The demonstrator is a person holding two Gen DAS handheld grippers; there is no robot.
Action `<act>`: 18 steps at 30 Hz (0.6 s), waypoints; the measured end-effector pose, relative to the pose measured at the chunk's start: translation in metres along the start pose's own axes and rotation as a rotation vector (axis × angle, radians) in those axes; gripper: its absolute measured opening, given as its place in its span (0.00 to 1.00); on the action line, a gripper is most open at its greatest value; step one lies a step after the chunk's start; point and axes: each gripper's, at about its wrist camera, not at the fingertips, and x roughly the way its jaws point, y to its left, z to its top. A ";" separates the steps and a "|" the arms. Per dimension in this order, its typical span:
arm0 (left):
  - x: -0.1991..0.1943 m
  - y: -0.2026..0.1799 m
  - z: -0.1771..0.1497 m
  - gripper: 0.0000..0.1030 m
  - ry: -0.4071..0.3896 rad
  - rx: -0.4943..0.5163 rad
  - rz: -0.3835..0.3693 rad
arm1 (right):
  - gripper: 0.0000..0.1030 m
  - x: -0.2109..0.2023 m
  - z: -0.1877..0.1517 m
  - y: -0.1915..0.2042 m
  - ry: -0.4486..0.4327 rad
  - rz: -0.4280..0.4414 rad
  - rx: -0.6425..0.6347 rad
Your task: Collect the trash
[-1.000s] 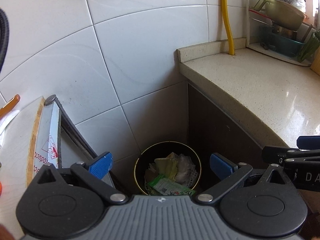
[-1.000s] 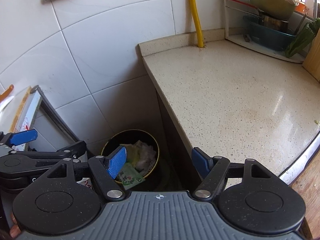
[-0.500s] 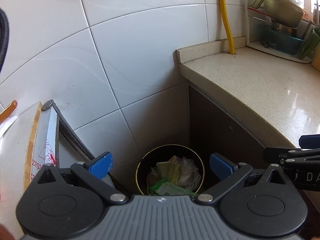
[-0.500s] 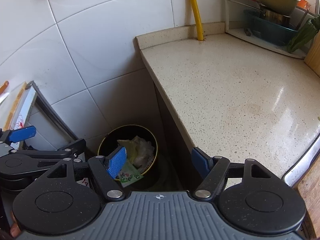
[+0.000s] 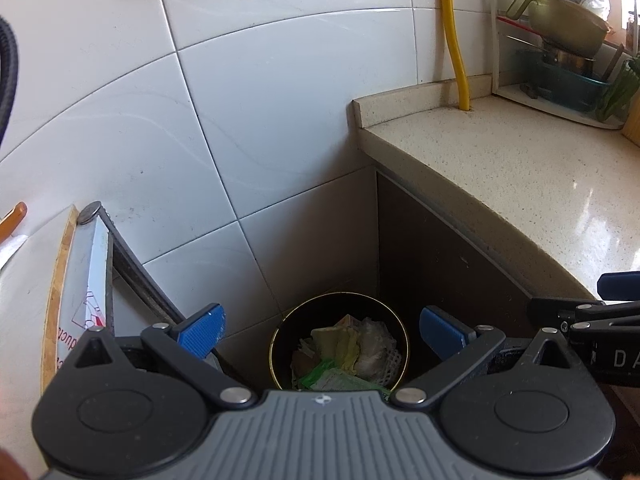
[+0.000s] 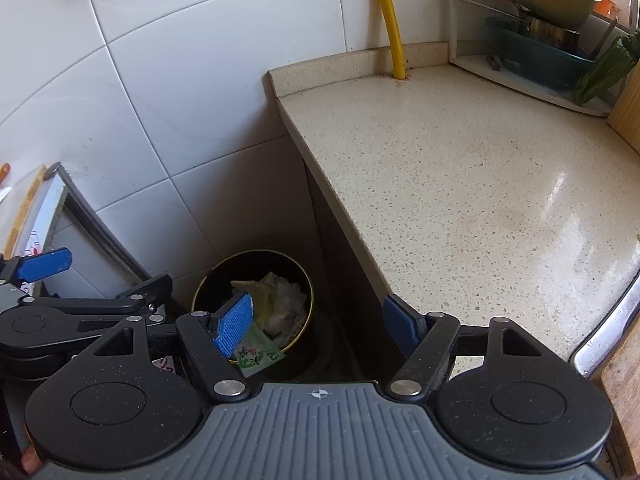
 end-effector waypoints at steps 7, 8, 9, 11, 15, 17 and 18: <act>0.012 0.006 0.003 0.99 0.116 -0.012 -0.044 | 0.76 -0.003 0.003 0.006 -0.009 -0.005 -0.025; 0.013 0.006 0.002 0.99 0.129 -0.013 -0.048 | 0.76 -0.002 0.004 0.007 -0.006 -0.009 -0.027; 0.014 0.005 0.002 0.99 0.141 -0.010 -0.050 | 0.76 -0.001 0.005 0.007 -0.003 -0.011 -0.029; 0.018 0.005 0.000 0.99 0.176 -0.011 -0.054 | 0.76 -0.001 0.006 0.007 0.000 -0.013 -0.032; 0.025 0.006 -0.004 1.00 0.242 -0.041 -0.098 | 0.76 0.001 0.006 0.010 0.008 -0.019 -0.039; 0.027 0.007 -0.006 1.00 0.262 -0.053 -0.111 | 0.77 0.002 0.006 0.009 0.011 -0.017 -0.042; 0.027 0.006 -0.007 1.00 0.265 -0.054 -0.106 | 0.77 0.002 0.006 0.010 0.014 -0.017 -0.044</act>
